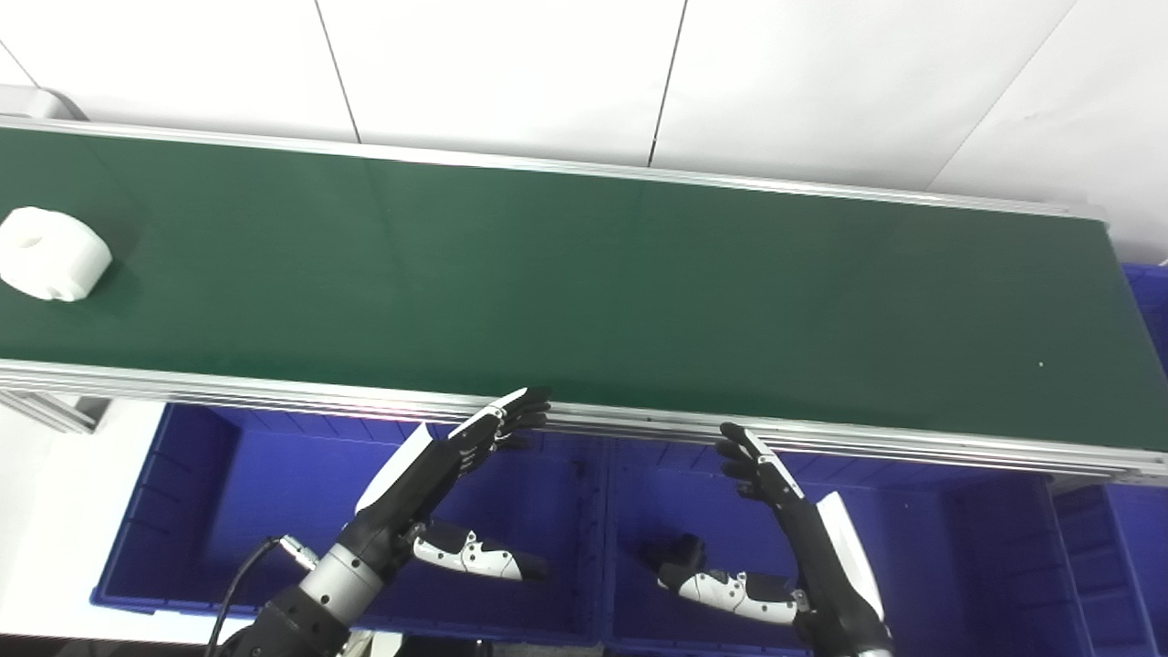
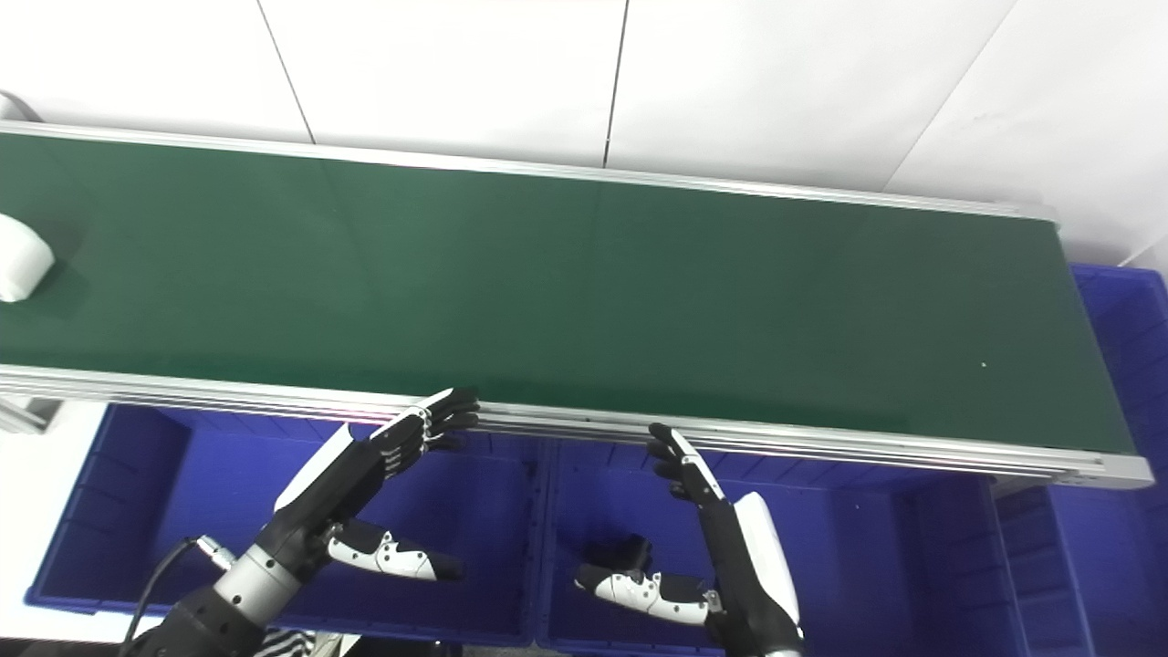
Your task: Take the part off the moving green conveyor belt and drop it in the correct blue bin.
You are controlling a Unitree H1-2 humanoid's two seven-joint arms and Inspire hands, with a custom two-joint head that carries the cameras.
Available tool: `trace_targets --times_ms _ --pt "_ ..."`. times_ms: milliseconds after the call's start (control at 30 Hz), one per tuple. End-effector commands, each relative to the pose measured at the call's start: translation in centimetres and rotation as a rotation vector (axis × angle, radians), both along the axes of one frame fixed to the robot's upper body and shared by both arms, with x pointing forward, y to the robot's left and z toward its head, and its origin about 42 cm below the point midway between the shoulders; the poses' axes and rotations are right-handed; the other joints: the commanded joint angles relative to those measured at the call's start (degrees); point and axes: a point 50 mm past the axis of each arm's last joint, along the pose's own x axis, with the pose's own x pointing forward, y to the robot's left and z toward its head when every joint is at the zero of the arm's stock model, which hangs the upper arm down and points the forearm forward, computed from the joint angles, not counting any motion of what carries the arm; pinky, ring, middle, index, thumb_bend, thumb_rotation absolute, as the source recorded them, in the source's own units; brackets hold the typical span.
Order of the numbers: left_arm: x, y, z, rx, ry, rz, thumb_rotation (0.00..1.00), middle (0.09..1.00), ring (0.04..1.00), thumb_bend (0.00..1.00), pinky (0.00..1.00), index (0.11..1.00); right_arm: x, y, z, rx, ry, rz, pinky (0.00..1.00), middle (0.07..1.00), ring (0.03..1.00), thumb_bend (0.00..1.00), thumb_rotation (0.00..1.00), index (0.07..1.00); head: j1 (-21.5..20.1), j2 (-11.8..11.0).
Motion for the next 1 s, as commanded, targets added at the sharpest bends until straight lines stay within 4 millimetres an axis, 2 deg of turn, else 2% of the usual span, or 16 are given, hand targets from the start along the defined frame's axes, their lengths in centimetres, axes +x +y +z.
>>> trace_targets --times_ms 0,267,367,700,967 --pt "0.42 -0.30 0.91 -0.022 -0.065 0.001 0.17 0.919 0.885 0.73 0.82 0.914 0.16 0.15 0.91 0.003 -0.070 0.008 0.80 0.870 0.845 0.85 0.23 0.912 0.1 0.0" --pt "0.45 -0.29 0.83 -0.027 -0.066 0.004 0.17 0.918 0.886 0.73 0.82 0.912 0.16 0.15 0.88 0.013 -0.068 0.007 0.82 0.874 0.855 0.85 0.22 0.913 0.0 0.0" --pt "0.47 -0.29 0.89 -0.020 -0.071 0.003 0.17 0.917 0.887 0.73 0.82 0.912 0.22 0.15 0.90 0.010 -0.069 0.007 0.79 0.873 0.845 0.85 0.22 0.911 0.0 0.1" --pt "0.44 -0.33 0.90 -0.029 -0.064 0.003 0.16 0.918 0.886 0.73 0.82 0.912 0.22 0.15 0.92 -0.006 -0.070 0.009 0.79 0.867 0.839 0.85 0.22 0.904 0.2 -0.1" --pt "0.51 -0.38 0.75 -0.029 -0.069 0.006 0.15 0.914 0.879 0.74 0.81 0.908 0.19 0.15 0.80 0.002 -0.059 0.006 0.81 0.877 0.854 0.85 0.21 0.911 0.4 -0.3"
